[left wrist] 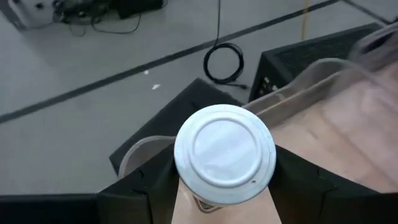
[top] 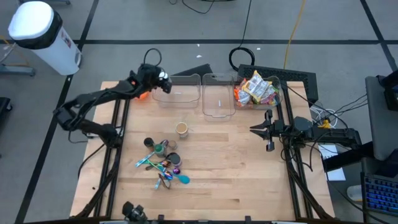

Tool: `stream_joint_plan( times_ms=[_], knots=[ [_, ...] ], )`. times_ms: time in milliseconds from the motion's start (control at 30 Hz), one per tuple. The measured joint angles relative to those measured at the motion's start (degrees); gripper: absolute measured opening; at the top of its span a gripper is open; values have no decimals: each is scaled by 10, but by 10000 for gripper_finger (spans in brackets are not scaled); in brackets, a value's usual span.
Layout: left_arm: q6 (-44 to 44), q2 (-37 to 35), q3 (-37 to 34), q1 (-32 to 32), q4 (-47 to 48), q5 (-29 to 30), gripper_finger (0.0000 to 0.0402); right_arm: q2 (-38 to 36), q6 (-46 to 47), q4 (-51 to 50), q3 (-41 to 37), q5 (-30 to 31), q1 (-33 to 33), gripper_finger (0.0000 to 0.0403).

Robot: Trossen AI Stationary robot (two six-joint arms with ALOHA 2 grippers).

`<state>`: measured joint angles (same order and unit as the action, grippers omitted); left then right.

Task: Pick & Place Food Item
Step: Put the white seasoning bottle into the left transparent bin, then put the golden seasoning bottle into the left transparent bin

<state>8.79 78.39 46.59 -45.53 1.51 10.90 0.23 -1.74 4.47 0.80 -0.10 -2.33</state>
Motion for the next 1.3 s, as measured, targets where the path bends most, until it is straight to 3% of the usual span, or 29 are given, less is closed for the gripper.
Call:
stream_joint_plan(
  times_ms=[433, 767, 1300],
  knots=[
    [17, 107, 0, -5, -47, -4, 214, 0, 0, 0, 0, 0, 0, 43],
    [23, 118, 1, -2, -52, -2, 216, 0, 0, 0, 0, 0, 0, 43],
    [12, 46, 0, 0, -46, -49, 325, 0, 0, 0, 0, 0, 0, 43]
  ],
)
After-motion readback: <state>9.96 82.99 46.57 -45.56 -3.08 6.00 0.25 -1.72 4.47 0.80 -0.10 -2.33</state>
